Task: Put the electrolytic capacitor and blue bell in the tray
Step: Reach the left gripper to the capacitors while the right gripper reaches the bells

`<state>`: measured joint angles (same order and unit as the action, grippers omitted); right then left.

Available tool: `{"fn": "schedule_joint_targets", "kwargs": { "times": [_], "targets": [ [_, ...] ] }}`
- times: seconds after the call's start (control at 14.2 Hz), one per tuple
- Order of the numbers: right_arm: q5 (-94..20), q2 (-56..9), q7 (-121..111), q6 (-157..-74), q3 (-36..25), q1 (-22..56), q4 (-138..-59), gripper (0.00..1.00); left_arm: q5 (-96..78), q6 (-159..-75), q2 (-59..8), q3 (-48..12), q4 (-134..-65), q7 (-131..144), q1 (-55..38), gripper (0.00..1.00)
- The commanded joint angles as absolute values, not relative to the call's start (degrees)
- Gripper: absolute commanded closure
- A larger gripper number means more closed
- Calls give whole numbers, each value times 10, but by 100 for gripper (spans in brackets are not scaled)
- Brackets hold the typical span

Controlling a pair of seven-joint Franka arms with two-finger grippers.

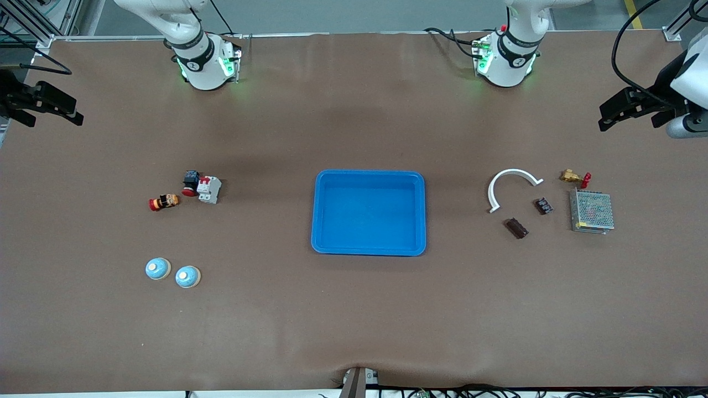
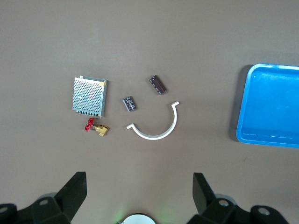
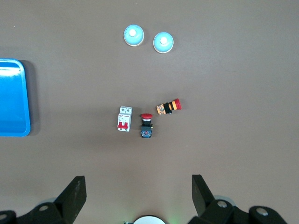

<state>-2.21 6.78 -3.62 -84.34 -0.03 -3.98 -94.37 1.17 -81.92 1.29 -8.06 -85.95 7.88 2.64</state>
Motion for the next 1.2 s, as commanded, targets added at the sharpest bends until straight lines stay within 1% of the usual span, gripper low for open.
{"fn": "schedule_joint_targets", "kwargs": {
  "times": [0.0,0.85,0.99,1.13],
  "targets": [
    [-24,64,-31,-841,1,-39,-933,0,8,-812,13,-82,-853,70,30,0],
    [-23,64,-33,-836,1,-38,-933,0,9,-814,-10,-78,-860,78,34,0],
    [-23,64,-32,-839,1,-33,-934,0,10,-829,-11,-79,-880,97,34,0],
    [-24,55,-36,-851,2,-32,-933,0,10,-866,-11,-80,-910,147,34,0]
  ]
}}
